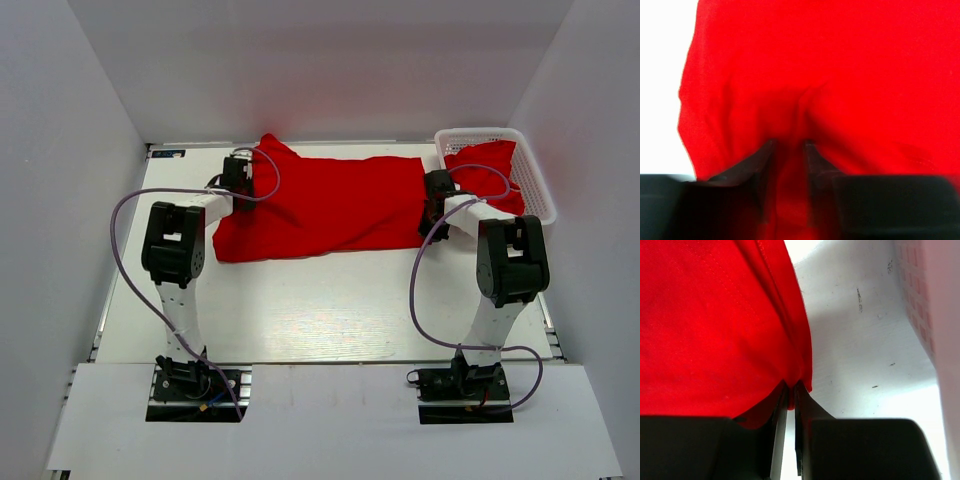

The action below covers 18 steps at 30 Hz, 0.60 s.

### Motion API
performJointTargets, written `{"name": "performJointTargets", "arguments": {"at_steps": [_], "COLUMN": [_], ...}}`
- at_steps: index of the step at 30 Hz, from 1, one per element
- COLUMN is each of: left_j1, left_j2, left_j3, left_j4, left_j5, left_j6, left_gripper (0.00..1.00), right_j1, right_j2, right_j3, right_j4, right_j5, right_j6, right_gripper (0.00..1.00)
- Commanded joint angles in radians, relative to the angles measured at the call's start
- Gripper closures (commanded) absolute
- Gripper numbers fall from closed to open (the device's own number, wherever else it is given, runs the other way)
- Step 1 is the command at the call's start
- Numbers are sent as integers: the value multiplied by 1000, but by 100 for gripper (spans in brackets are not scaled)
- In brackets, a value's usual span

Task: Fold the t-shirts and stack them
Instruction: Fold the flattened tshirt in 1/3 of the way

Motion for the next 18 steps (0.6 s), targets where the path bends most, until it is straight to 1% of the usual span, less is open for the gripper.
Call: {"name": "performJointTargets", "arguments": {"at_steps": [1,4,7,12,18], "left_j1": [5,5,5,5,5], "left_j2": [3,-8,-17,-17,-48], "left_j3": [44,44,44,64,73], "left_j4": [2,14,14,1,-19], "left_j5": [3,3,3,-69,-115], "left_j6": [18,18,18,9,8], "left_gripper": [67,85,93,100,100], "right_j1": [-10,-9,-9,-9,-10], "right_j2": [40,45,45,51,57], "right_j3": [16,19,17,16,16], "right_j4": [-70,-70,-72,-76,-88], "right_j5": [45,45,45,45,61], "right_j6": [-8,-8,-5,-1,8], "right_gripper": [86,86,86,88,92]}}
